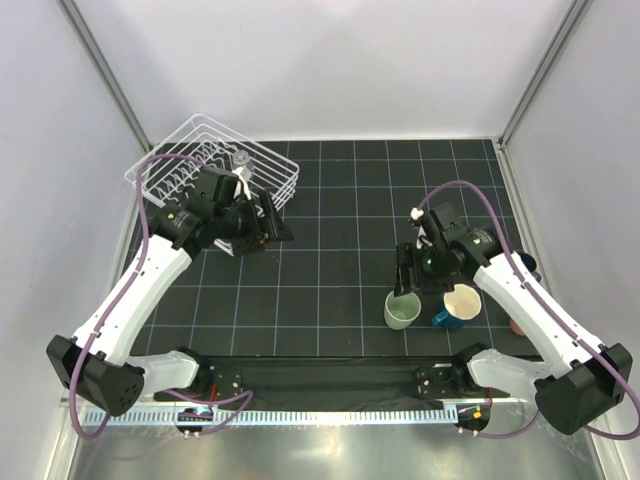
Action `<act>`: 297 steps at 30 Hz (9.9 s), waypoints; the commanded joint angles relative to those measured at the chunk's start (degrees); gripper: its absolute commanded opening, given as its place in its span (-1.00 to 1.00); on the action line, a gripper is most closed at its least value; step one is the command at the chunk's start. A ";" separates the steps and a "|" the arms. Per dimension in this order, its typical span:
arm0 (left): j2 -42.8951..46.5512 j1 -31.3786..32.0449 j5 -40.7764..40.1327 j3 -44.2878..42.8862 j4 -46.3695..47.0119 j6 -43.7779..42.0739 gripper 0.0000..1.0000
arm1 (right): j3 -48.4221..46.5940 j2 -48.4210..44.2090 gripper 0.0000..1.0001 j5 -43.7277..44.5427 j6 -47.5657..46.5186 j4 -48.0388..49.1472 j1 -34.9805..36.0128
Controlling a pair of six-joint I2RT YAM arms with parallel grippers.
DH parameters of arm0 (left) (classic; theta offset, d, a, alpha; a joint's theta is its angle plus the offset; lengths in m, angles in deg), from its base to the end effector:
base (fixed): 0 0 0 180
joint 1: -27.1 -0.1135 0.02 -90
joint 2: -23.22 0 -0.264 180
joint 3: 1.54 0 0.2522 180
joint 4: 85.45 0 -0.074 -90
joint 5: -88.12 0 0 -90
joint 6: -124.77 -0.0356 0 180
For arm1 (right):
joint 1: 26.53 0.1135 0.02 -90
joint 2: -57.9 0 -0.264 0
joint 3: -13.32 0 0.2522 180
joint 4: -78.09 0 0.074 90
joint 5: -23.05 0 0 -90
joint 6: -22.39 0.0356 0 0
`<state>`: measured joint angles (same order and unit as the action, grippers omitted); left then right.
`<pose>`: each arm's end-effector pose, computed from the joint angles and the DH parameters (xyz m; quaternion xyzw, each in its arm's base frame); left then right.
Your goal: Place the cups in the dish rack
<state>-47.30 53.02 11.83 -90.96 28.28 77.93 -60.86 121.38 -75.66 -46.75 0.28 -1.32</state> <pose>0.2159 -0.1143 0.3642 -0.0957 0.9210 -0.2962 0.2342 0.1718 0.0868 0.2960 -0.0521 0.9760 0.1459 0.1530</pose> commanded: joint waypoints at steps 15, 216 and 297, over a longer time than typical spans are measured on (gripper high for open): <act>1.35 0.19 7.20 -5.20 2.68 -2.11 0.48 | 7.95 1.38 0.08 5.63 4.27 3.93 0.80; -65.36 -15.19 -19.87 -60.75 -8.22 5.89 -0.07 | -20.17 2.35 0.75 4.67 3.04 -6.70 -0.25; -0.86 -5.70 2.45 -3.89 0.31 -10.55 0.70 | -24.74 17.19 0.61 19.52 8.48 1.82 -24.42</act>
<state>-55.00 47.14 7.42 -96.55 25.61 70.98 -83.70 136.62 -59.34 -41.92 -0.94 -24.88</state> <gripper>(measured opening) 0.855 0.834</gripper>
